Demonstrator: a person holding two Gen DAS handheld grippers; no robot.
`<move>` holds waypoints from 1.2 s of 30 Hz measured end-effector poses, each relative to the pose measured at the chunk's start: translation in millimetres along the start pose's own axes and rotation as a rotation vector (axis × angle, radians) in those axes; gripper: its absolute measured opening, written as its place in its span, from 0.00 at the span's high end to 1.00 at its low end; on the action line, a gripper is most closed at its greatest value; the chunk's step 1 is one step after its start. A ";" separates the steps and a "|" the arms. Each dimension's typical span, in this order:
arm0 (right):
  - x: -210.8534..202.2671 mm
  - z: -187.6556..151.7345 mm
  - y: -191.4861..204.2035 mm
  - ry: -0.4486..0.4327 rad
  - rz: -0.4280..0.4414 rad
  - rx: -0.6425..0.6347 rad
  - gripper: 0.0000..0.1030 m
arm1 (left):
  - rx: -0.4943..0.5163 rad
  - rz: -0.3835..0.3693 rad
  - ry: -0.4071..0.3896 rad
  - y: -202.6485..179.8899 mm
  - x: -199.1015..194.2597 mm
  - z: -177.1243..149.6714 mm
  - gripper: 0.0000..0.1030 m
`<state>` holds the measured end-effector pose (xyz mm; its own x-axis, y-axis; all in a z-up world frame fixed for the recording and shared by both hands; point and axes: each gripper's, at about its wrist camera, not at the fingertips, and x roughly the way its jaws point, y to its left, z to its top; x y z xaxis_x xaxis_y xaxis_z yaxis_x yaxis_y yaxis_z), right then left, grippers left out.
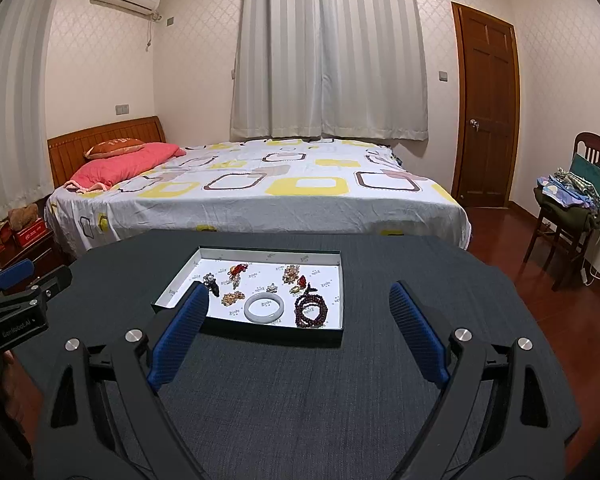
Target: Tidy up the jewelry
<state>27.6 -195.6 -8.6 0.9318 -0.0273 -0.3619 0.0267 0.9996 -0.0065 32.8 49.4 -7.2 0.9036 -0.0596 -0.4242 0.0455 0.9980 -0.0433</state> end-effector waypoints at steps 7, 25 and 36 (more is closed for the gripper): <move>0.1 0.4 0.4 0.000 0.000 -0.001 0.13 | 0.001 -0.002 0.000 1.8 -1.6 0.1 0.20; 0.0 0.2 1.2 0.000 0.000 -0.002 0.13 | -0.010 -0.002 0.005 3.8 -1.7 1.2 0.20; -0.1 0.8 1.8 0.002 0.002 -0.003 0.13 | -0.019 0.005 0.005 2.9 -1.1 -0.1 0.20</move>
<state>27.9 -193.8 -7.9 0.9313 -0.0248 -0.3635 0.0233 0.9997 -0.0087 31.9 52.4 -6.9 0.9018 -0.0547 -0.4286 0.0327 0.9977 -0.0585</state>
